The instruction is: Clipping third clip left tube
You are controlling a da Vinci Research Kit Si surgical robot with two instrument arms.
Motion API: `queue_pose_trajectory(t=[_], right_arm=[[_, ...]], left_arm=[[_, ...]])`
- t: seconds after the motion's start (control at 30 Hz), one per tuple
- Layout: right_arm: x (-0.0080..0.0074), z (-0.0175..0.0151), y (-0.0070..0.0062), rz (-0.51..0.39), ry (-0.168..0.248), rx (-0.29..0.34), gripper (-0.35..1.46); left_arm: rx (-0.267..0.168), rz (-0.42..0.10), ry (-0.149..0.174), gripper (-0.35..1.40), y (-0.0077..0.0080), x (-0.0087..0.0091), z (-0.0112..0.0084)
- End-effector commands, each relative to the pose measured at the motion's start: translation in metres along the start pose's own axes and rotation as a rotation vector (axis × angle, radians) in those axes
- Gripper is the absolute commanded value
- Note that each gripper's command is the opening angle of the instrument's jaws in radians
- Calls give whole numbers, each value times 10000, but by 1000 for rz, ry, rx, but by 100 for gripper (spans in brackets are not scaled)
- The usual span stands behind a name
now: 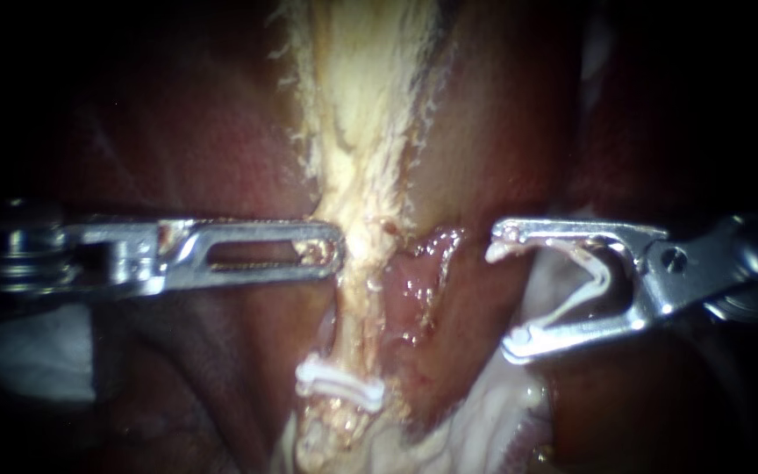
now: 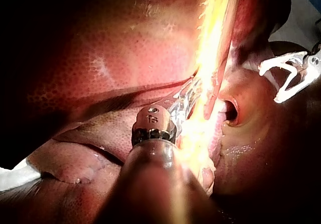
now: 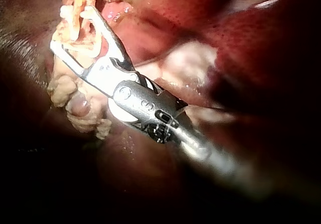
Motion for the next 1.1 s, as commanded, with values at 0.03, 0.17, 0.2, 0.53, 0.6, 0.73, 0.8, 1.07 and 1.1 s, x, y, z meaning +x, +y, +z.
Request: queue_pose_trajectory(t=[0.03,0.17,0.2,0.53,0.6,0.73,0.8,1.07,1.1], right_arm=[[0,1,0,0,0,0,60],[-1,2,-1,-1,0,0,60],[-2,3,-1,-2,0,-1,60],[-16,27,-7,15,-33,32,60],[-18,35,-9,24,-39,38,60],[-27,59,-11,57,-50,50,60],[-33,70,-12,77,-46,57,60],[-65,124,-7,118,-70,80,60],[-69,129,-6,116,-72,81,60]], left_arm=[[0,0,0,-35,0,0,0],[3,-1,5,-35,-4,0,-11],[4,-2,7,-35,-6,-1,-16],[-15,-11,-1,-35,-5,-8,-72],[-17,-17,-6,-35,-4,-9,-82],[-17,-20,-13,-35,-7,-11,-92],[-17,-22,-18,-35,-9,-10,-94],[-18,-22,-18,-35,-11,-9,-96],[-18,-22,-19,-35,-11,-9,-96]])
